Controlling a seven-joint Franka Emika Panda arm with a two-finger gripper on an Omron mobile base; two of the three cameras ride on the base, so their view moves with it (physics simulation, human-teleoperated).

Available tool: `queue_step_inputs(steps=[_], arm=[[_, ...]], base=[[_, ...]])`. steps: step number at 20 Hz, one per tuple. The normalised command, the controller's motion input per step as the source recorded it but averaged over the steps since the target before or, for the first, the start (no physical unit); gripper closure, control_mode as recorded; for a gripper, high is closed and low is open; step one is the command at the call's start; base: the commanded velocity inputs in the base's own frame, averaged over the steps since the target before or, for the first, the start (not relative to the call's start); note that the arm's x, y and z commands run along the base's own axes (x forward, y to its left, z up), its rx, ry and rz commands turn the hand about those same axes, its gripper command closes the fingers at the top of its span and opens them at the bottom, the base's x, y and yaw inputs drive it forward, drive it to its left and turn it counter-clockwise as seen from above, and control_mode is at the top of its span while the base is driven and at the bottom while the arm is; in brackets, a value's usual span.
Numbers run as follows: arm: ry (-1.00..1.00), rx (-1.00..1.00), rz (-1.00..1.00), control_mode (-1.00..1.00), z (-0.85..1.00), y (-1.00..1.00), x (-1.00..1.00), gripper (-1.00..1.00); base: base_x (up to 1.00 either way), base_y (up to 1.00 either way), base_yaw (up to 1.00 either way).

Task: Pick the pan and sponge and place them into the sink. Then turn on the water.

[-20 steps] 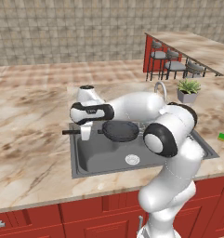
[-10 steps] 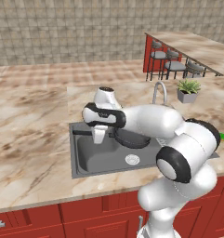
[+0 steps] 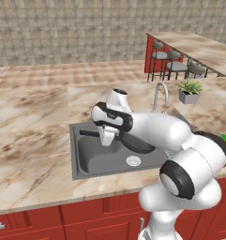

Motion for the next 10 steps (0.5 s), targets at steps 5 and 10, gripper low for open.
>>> queue_step_inputs(steps=[5,10], arm=[[-0.03,0.00,0.02,-1.00,-0.10,-0.27,-0.16,1.00],[0.00,0.01,0.04,-1.00,-0.14,-0.18,-0.04,1.00]], base=[[0.00,0.00,0.00],[0.00,0.00,0.00]])
